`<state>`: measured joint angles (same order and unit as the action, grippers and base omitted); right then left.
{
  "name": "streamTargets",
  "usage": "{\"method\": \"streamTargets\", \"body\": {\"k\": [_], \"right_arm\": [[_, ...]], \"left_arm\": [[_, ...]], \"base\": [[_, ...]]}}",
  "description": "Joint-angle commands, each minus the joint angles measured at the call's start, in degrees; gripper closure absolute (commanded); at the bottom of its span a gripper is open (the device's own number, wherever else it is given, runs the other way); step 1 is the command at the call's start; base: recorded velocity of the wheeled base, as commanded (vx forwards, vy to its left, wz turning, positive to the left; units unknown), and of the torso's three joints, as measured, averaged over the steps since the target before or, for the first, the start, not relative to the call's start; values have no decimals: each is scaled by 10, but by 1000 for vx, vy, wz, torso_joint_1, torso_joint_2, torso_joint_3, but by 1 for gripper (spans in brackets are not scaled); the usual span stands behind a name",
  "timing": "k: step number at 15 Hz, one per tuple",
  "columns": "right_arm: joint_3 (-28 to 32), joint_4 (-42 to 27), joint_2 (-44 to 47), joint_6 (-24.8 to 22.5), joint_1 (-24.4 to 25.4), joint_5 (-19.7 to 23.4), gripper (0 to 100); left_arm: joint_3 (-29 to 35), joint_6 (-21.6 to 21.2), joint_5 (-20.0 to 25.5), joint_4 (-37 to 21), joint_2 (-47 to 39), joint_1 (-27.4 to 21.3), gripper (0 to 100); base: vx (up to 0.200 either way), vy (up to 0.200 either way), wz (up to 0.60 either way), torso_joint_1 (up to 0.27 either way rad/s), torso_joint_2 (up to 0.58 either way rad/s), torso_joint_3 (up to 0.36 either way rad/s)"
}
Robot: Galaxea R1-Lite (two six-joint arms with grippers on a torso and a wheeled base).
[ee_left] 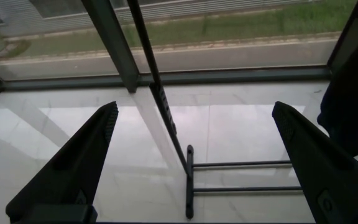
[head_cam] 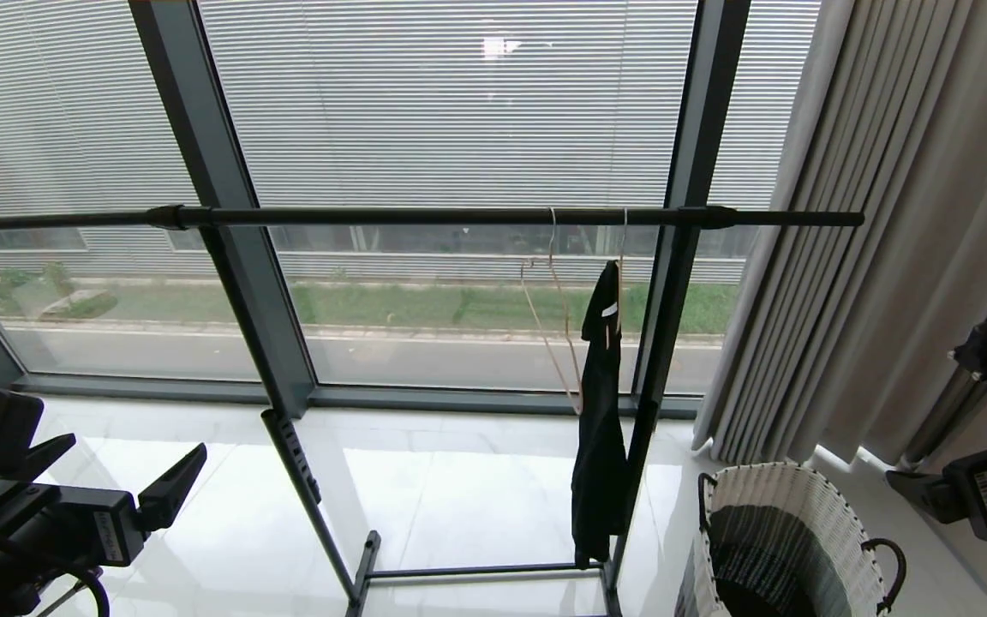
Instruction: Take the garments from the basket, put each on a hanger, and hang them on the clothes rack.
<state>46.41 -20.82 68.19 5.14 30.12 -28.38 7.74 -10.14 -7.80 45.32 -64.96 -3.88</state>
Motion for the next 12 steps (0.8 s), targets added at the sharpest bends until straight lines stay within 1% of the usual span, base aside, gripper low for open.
{"method": "streamTargets", "body": {"k": [1,6,7,9,12], "right_arm": [[0,0,1,0,0,0,0],[-26,-1,-19,0,1,0,0],[-33,-1,-25,0,1,0,0],[-38,-1,-31,0,0,0,0],[-38,-1,-31,0,1,0,0]], "left_arm": [[-1,0,0,0,1,0,0],[-3,1,0,0,2,11,0],[-4,1,0,0,2,15,0],[-4,1,0,0,2,16,0],[-3,1,0,0,2,16,0]], "base": [[-200,0,0,-2,-2,7],[0,0,0,0,0,0],[0,0,0,-80,242,119],[0,0,0,-193,449,234],[0,0,0,-250,551,287]]}}
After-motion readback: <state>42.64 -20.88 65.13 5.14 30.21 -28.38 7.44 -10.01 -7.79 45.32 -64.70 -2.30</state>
